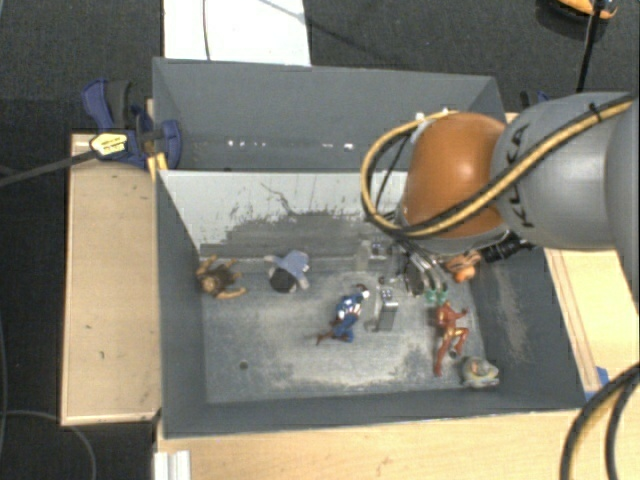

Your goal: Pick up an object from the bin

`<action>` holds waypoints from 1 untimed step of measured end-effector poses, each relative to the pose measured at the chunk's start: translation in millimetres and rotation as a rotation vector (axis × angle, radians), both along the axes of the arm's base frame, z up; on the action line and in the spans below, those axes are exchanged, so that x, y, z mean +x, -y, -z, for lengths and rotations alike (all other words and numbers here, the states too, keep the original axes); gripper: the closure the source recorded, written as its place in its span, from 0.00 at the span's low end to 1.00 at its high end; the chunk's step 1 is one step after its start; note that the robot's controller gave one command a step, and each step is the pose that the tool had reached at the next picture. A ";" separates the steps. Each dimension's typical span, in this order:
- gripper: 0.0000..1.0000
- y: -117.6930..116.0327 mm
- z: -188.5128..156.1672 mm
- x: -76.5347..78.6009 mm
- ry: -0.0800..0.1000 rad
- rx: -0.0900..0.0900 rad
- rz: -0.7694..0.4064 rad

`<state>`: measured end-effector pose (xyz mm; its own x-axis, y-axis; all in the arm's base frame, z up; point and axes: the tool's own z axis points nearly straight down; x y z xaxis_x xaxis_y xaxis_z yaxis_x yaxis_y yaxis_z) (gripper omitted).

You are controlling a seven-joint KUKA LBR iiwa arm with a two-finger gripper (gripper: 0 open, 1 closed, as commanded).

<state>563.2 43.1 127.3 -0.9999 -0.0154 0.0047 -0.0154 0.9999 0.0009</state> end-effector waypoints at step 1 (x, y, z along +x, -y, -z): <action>0.00 0.2 -4.7 1.5 0.007 0.000 0.001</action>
Offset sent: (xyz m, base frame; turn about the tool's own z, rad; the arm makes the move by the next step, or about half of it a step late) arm 0.0080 0.0248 -0.0573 -0.3702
